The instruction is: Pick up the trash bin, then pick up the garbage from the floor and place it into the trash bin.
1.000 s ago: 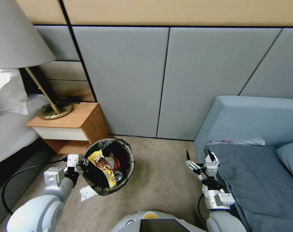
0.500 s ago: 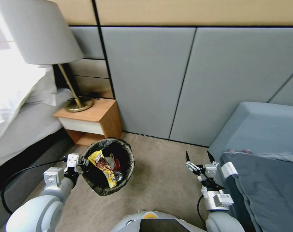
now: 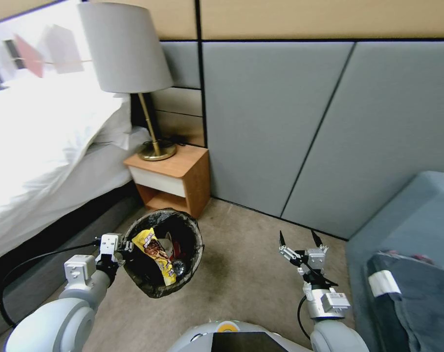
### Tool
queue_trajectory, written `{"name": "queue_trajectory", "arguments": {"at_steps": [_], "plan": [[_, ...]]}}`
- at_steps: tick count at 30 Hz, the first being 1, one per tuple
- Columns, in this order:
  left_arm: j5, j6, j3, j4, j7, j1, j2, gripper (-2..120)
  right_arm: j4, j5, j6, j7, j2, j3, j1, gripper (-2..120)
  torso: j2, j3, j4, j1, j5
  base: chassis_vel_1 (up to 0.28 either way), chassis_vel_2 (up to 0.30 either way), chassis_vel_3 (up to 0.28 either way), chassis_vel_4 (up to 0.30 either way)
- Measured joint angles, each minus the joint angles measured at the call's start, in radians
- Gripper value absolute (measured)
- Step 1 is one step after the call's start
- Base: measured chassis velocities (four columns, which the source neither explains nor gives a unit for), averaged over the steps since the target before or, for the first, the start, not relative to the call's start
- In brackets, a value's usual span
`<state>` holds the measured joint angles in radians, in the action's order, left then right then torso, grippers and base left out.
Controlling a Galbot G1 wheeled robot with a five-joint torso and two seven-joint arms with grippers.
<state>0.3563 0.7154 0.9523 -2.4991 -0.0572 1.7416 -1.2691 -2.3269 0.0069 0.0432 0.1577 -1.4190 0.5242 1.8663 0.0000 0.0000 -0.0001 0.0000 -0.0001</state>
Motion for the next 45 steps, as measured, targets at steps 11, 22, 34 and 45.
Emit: {"name": "queue_trajectory", "arguments": {"at_steps": [11, 22, 34, 45], "plan": [[0.002, 0.0, 0.004, 0.003, 0.0, -0.006, 0.008, 1, 0.007, 0.013, -0.05, 0.022, -0.014, -0.004, -0.019, 100, 0.0, 0.0, 0.0002, 0.0, 0.0001, 0.086, 0.083, 0.096, 0.083], [0.002, 0.0, 0.002, 0.007, 0.001, -0.007, 0.005, 1, 0.017, 0.01, -0.05, 0.027, -0.017, -0.014, -0.019, 100, 0.0, 0.0, 0.0, 0.0, 0.0, 0.072, 0.078, 0.085, 0.085], [0.0, 0.0, 0.001, 0.005, 0.001, -0.006, 0.003, 1, 0.025, 0.011, -0.052, 0.046, -0.014, -0.017, -0.026, 100, 0.0, 0.0, 0.0001, 0.0, 0.0, 0.081, 0.085, 0.081, 0.075], [-0.001, 0.0, 0.001, 0.001, 0.004, -0.003, 0.0, 1, 0.028, 0.011, -0.055, 0.047, -0.011, -0.025, -0.029, 100, 0.0, 0.0, 0.0003, 0.0, 0.0001, 0.085, 0.083, 0.08, 0.081]]}}
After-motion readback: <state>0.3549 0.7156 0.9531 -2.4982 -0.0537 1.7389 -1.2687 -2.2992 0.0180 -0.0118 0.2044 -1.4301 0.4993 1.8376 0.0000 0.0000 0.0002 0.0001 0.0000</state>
